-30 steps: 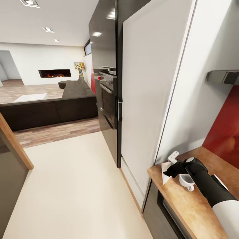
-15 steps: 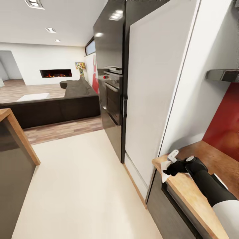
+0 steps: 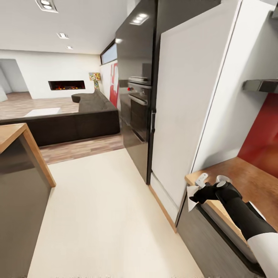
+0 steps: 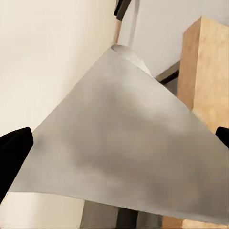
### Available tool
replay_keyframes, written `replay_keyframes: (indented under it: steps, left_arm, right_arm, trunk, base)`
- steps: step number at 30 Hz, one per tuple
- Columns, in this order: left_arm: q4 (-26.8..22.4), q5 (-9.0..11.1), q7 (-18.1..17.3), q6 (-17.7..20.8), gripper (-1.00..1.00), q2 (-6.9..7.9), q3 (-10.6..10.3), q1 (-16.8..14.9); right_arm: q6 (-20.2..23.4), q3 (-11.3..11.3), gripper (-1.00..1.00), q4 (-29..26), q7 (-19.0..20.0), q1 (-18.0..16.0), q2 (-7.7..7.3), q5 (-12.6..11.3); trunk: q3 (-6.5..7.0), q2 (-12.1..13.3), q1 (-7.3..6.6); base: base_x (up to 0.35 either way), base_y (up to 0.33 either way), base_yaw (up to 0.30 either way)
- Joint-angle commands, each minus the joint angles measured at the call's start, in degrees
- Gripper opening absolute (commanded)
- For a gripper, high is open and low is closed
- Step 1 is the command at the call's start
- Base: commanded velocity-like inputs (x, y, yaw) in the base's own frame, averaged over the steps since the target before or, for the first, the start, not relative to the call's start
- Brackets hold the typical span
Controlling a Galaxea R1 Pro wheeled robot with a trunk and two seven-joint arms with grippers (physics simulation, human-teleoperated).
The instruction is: Set up a coffee station on the kitchen countertop: keep the coffee maker on the countertop, move the bottle of coffee from the kitchen shelf to the counter next to the coffee maker, place a paper coffee filter on top of the coffee maker, put the saucer next to the coffee maker with the coffee cup on the saucer, and place the electric kettle next to the coffee maker.
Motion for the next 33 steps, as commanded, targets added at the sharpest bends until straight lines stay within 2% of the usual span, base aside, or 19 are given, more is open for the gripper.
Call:
replay_keyframes:
  steps: [1, 13, 21, 27, 33]
  left_arm:
    - [0.06, 0.03, -0.03, -0.20, 1.00, -0.01, -0.08, -0.05]
    - [0.06, -0.03, 0.03, -0.20, 1.00, -0.05, -0.08, -0.05]
    - [0.06, -0.03, 0.01, -0.20, 1.00, 0.02, -0.22, -0.05]
    - [0.06, -0.03, -0.05, -0.20, 1.00, 0.03, -0.26, -0.04]
    - [0.06, -0.03, -0.05, -0.20, 1.00, 0.00, -0.26, -0.05]
  right_arm:
    - [0.13, 0.08, -1.00, -0.21, 0.47, -0.04, -0.03, 0.59]
    - [0.13, -0.19, -1.00, -0.60, 0.24, -0.05, -0.10, 0.66]
    - [0.28, -0.29, -1.00, -4.57, 0.21, -0.04, -0.12, 0.77]
    - [0.22, -0.36, -1.00, -5.98, 0.15, -0.06, -0.12, 5.48]
    - [0.34, -0.38, -1.00, -8.81, 0.12, -0.03, -0.12, 6.72]
  trunk:
    - [-0.13, -0.14, 0.01]
    - [-0.13, -0.14, 0.01]
    - [0.09, -0.14, 0.01]
    - [0.42, -0.14, 0.01]
    - [0.76, -0.14, 0.01]
  base:
    - [-0.225, 0.241, 0.000]
    - [-0.288, 0.128, 0.000]
    - [-0.148, 0.004, -0.120]
    - [-0.004, 0.000, -0.229]
    - [0.000, 0.000, -0.232]
